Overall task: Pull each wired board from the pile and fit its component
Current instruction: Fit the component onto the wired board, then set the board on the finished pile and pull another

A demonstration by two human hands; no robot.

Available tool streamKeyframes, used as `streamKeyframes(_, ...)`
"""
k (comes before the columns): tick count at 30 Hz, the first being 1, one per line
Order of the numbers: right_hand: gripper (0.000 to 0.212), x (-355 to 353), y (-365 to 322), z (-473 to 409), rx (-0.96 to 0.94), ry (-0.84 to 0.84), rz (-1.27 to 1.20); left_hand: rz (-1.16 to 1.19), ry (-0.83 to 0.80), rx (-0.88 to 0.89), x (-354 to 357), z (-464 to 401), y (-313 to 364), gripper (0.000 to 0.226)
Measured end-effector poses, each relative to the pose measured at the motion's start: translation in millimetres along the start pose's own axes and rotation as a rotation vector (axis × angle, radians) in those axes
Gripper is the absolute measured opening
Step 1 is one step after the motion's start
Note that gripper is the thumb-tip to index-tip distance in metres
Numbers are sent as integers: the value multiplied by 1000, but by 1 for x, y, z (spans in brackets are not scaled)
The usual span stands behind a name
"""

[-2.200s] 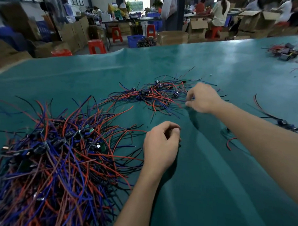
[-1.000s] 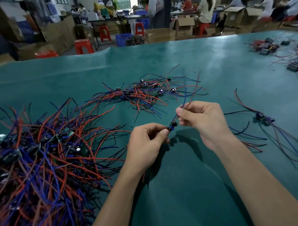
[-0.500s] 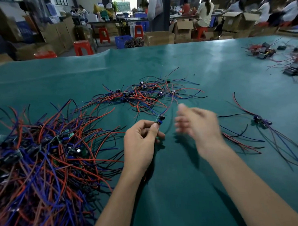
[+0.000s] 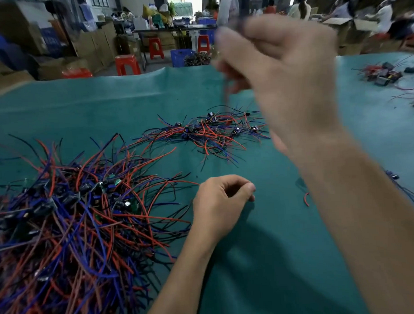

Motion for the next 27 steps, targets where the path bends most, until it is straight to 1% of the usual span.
streamKeyframes(2, 30, 54, -6, -13, 49, -281, 3, -4, 47, 23, -3, 1, 2, 22)
streamKeyframes(4, 50, 100, 14, -15, 138, -575, 178, 6, 112, 37, -8, 1, 2, 23)
streamKeyframes(5, 56, 113, 35, -14, 170, -674, 322, 3, 136, 35, -9, 0, 1, 21)
streamKeyframes(6, 59, 116, 58, -15, 183, -724, 488, 8, 154, 27, -11, -1, -1, 18)
streamKeyframes(7, 56, 112, 83, -18, 177, -726, 683, 23, 167, 16, -12, -3, -3, 15)
streamKeyframes(9, 44, 86, 133, -18, 213, -676, 1050, 48, 188, 3, -13, -3, -6, 12)
streamKeyframes(11, 44, 58, 175, -2, 340, -676, 1263, 51, 204, 8, -15, -3, -5, 13)
streamKeyframes(12, 44, 47, 191, 8, 393, -673, 1299, 40, 207, 12, -15, -4, -4, 14)
streamKeyframes(14, 35, 35, 208, 21, 430, -629, 1265, 29, 209, 7, -16, -5, -5, 16)
streamKeyframes(16, 24, 24, 213, 22, 449, -562, 1151, 50, 216, -5, -16, -5, -6, 17)
streamKeyframes(18, 27, 6, 210, 15, 506, -467, 1034, 72, 233, -9, -17, -5, -8, 18)
streamKeyframes(19, 29, -7, 204, 10, 534, -392, 964, 73, 242, -7, -17, -5, -8, 18)
streamKeyframes(20, 28, -20, 195, 6, 564, -308, 864, 68, 247, -7, -18, -5, -9, 16)
streamKeyframes(22, 27, -46, 173, 10, 650, -152, 566, 71, 243, -18, -18, -6, -11, 13)
streamKeyframes(23, 29, -56, 161, 17, 693, -103, 411, 82, 233, -27, -17, -6, -13, 15)
streamKeyframes(24, 30, -63, 150, 26, 724, -94, 279, 88, 219, -40, -16, -6, -13, 20)
streamKeyframes(25, 29, -64, 139, 37, 737, -137, 184, 91, 205, -54, -14, -6, -13, 28)
streamKeyframes(27, 21, -54, 119, 65, 748, -334, 61, 131, 171, -91, -11, -5, -12, 44)
Point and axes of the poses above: each hand's wrist, its own z-axis away from the middle knuckle, its own x-axis out of the palm, y = z × x, the point moved 7 cm from there along -z, towards the middle knuckle, and after that the axes turned 5 degrees about z, right-handed, at the moved point
